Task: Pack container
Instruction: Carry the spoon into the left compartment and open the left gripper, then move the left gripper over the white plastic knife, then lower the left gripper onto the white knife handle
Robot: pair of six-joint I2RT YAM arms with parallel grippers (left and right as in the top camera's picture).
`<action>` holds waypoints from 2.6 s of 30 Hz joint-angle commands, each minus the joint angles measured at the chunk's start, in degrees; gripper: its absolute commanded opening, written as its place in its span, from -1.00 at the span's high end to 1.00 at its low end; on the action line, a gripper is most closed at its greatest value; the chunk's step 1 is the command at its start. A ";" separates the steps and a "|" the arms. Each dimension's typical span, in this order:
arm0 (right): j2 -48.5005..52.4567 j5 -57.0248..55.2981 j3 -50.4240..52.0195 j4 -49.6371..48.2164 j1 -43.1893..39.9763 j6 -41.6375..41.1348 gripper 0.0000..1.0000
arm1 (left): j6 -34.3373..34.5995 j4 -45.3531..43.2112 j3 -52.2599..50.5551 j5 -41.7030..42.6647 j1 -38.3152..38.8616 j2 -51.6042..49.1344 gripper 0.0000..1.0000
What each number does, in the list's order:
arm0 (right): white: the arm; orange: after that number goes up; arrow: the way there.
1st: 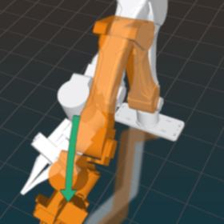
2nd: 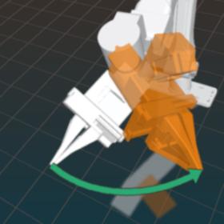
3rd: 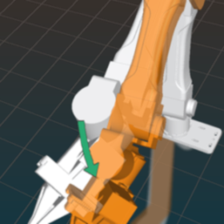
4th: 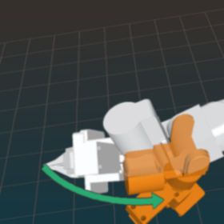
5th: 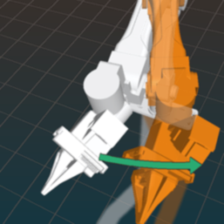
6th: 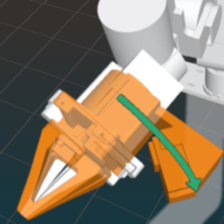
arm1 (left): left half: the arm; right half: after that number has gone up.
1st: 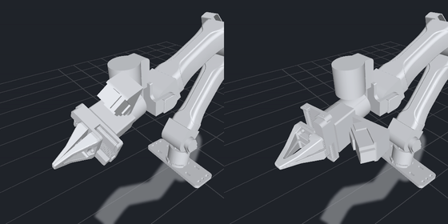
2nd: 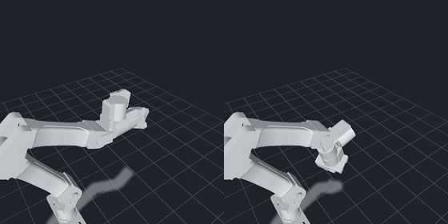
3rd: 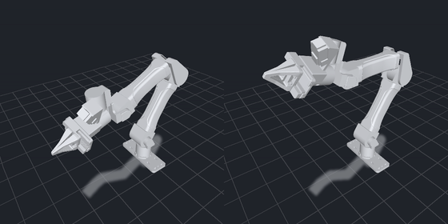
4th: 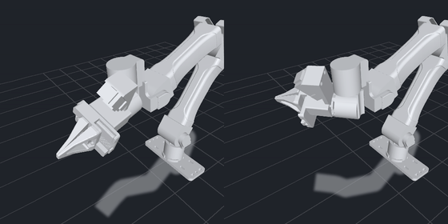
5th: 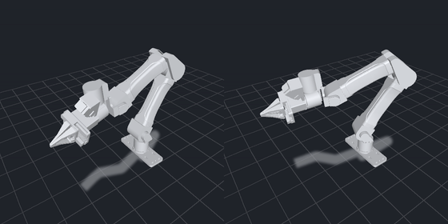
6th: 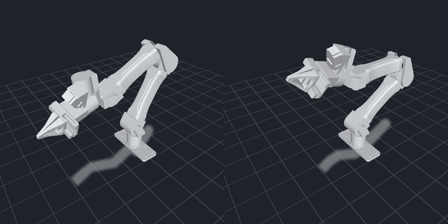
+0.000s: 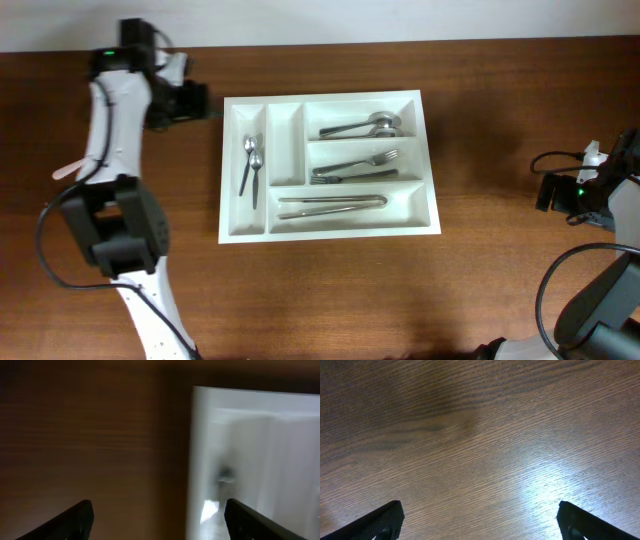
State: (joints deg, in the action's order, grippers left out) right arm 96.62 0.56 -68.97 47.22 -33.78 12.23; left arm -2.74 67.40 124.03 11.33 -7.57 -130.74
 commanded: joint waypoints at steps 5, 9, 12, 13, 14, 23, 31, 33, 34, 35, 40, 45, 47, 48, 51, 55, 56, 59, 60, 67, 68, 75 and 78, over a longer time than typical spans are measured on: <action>0.31 0.55 -0.02 -0.13 0.00 0.20 -0.97 | -21.77 -2.95 1.38 -16.44 -9.22 -0.52 -0.99; 0.31 0.52 -0.02 -0.13 0.00 0.20 -0.98 | -22.53 -6.54 1.38 -16.76 -13.27 -0.52 -0.98; 0.31 0.55 -0.02 -0.13 0.00 0.20 -0.97 | -11.06 -7.58 1.38 -16.76 -16.00 -0.57 -0.99; 0.31 0.55 -0.02 -0.13 0.00 0.20 -0.98 | -3.23 -6.97 1.38 -16.76 -16.83 -0.57 -0.99; 0.31 0.55 -0.02 -0.13 0.00 0.20 -0.97 | 6.27 -5.29 1.38 -16.68 -17.59 -0.57 -0.98; 0.31 0.55 -0.02 -0.13 0.00 0.20 -0.97 | 40.96 7.32 1.36 4.79 -19.21 -0.57 -0.98; 0.31 0.55 -0.02 -0.13 0.00 0.20 -0.97 | 66.75 6.14 1.38 2.01 -20.26 -0.57 -0.98; 0.31 0.52 -0.02 -0.13 0.00 0.20 -0.97 | 72.26 5.62 1.38 -1.40 -20.72 -0.57 -0.99; 0.31 0.55 -0.02 -0.13 0.00 0.20 -0.98 | 74.31 5.29 1.38 -2.97 -20.87 -0.57 -0.99; 0.31 0.52 -0.02 -0.13 0.00 0.20 -0.98 | 75.17 5.05 1.38 -3.82 -20.90 -0.57 -0.99; 0.31 0.52 -0.02 -0.13 0.00 0.20 -0.98 | 76.61 5.18 1.38 -9.03 -20.68 -0.85 -0.99; 0.31 0.55 -0.02 -0.13 0.00 0.20 -0.97 | 76.70 5.99 1.38 -11.10 -21.14 -3.48 -0.99; 0.31 0.55 -0.02 -0.13 0.00 0.20 -0.97 | 76.72 6.62 1.38 -11.26 -21.57 -4.59 -0.99; 0.31 0.55 -0.02 -0.13 0.00 0.20 -0.98 | 76.72 6.80 1.38 -11.37 -21.79 -5.25 -0.99; 0.31 0.55 -0.02 -0.13 0.00 0.20 -0.98 | 76.70 6.86 1.38 -11.65 -22.56 -6.58 -0.99; 0.31 0.55 -0.02 -0.13 0.00 0.20 -0.97 | 76.70 6.86 1.38 -11.78 -23.85 -8.33 -0.99; 0.31 0.55 -0.02 -0.13 0.00 0.20 -0.98 | 76.67 6.86 1.38 -11.78 -24.15 -8.72 -0.99; 0.31 0.55 -0.02 -0.13 0.00 0.20 -0.98 | 76.48 6.80 1.38 -11.93 -24.98 -9.05 -0.99; 0.31 0.55 -0.02 -0.13 0.00 0.20 -0.97 | 76.48 6.69 1.38 -12.26 -25.22 -9.05 -0.99; 0.31 0.55 -0.02 -0.13 0.00 0.20 -0.97 | 74.95 4.74 1.38 -13.33 -25.33 -9.09 -0.99; 0.31 0.52 -0.02 -0.13 0.00 0.20 -0.97 | 74.97 4.50 1.38 -13.31 -25.33 -9.09 -0.99; 0.31 0.52 -0.02 -0.13 0.00 0.20 -0.97 | 74.64 2.64 1.38 -13.33 -25.33 -9.09 -0.99; 0.31 0.55 -0.02 -0.13 0.00 0.20 -0.98 | 68.06 -1.79 1.38 -13.18 -25.27 -9.09 -0.99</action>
State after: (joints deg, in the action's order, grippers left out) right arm 96.62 0.56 -68.97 47.22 -33.78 12.25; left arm 70.87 67.48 124.49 -0.95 -32.71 -139.15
